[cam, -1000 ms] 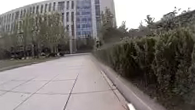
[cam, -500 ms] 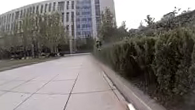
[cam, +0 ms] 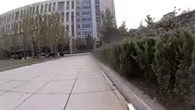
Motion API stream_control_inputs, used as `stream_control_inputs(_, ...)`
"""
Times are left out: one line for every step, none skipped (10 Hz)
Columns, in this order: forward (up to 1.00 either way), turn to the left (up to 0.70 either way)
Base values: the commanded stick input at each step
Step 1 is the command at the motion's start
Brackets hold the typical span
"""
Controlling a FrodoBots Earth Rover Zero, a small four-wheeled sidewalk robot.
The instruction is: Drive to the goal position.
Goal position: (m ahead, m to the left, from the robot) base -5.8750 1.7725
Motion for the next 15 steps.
stream_control_inputs(0.00, 0.00)
stream_control_inputs(0.00, 0.00)
stream_control_inputs(0.02, 0.00)
stream_control_inputs(0.03, 0.00)
stream_control_inputs(0.02, 0.00)
stream_control_inputs(0.00, 0.00)
stream_control_inputs(0.02, 0.00)
stream_control_inputs(0.03, 0.00)
stream_control_inputs(0.03, 0.00)
stream_control_inputs(0.01, 0.00)
stream_control_inputs(0.00, 0.00)
stream_control_inputs(0.00, 0.00)
stream_control_inputs(0.04, 0.00)
stream_control_inputs(0.03, 0.00)
stream_control_inputs(0.01, 0.00)
